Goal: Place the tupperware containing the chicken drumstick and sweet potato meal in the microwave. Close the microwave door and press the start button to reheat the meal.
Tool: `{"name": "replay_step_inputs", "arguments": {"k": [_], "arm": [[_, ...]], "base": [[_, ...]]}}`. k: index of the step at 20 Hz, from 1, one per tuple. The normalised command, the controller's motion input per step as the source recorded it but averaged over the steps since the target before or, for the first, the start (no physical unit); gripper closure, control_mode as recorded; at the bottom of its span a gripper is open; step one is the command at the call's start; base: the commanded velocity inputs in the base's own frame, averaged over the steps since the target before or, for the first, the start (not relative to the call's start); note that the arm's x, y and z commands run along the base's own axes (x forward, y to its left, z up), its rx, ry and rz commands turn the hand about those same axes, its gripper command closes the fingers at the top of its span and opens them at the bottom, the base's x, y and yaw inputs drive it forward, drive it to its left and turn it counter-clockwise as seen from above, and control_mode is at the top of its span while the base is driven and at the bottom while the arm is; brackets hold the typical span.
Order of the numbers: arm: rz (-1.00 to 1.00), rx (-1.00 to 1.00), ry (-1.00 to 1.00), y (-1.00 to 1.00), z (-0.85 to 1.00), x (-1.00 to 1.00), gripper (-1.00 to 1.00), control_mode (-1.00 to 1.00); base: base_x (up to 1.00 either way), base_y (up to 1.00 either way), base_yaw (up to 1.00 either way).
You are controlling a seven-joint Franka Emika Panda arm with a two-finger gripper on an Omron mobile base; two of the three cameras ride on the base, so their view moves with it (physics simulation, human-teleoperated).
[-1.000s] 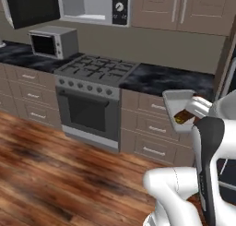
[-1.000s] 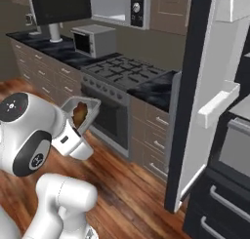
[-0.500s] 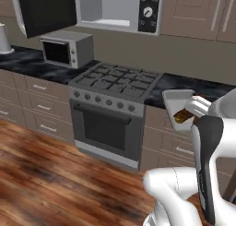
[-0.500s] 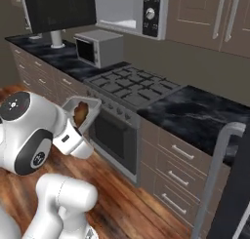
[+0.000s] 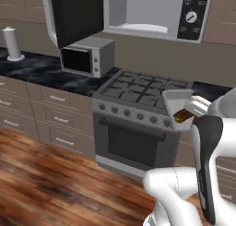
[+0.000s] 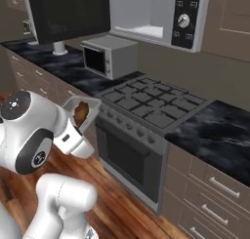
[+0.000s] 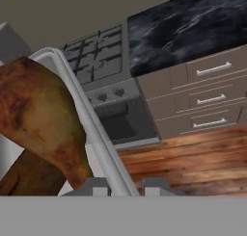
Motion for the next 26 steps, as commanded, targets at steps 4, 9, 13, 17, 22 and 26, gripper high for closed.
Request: {"name": "replay_step_inputs", "arguments": {"k": [4, 9, 13, 17, 22, 26], "arm": [[0.00, 0.00, 0.00, 0.00, 0.00, 0.00, 1.00, 1.00], [0.00, 0.00, 0.00, 0.00, 0.00, 0.00, 1.00, 1.00], [0.00, 0.00, 0.00, 0.00, 0.00, 0.00, 1.00, 1.00], [0.00, 0.00, 0.00, 0.00, 0.00, 0.00, 1.00, 1.00], [0.00, 0.00, 0.00, 0.00, 0.00, 0.00, 1.00, 1.00], [0.00, 0.00, 0.00, 0.00, 0.00, 0.00, 1.00, 1.00]], "base": [[0.63, 0.45, -0.20], [0.58, 0.23, -0.20], [0.59, 0.14, -0.18], [0.64, 0.19, -0.18], [0.64, 0.17, -0.19], [0.58, 0.16, -0.19]]}}
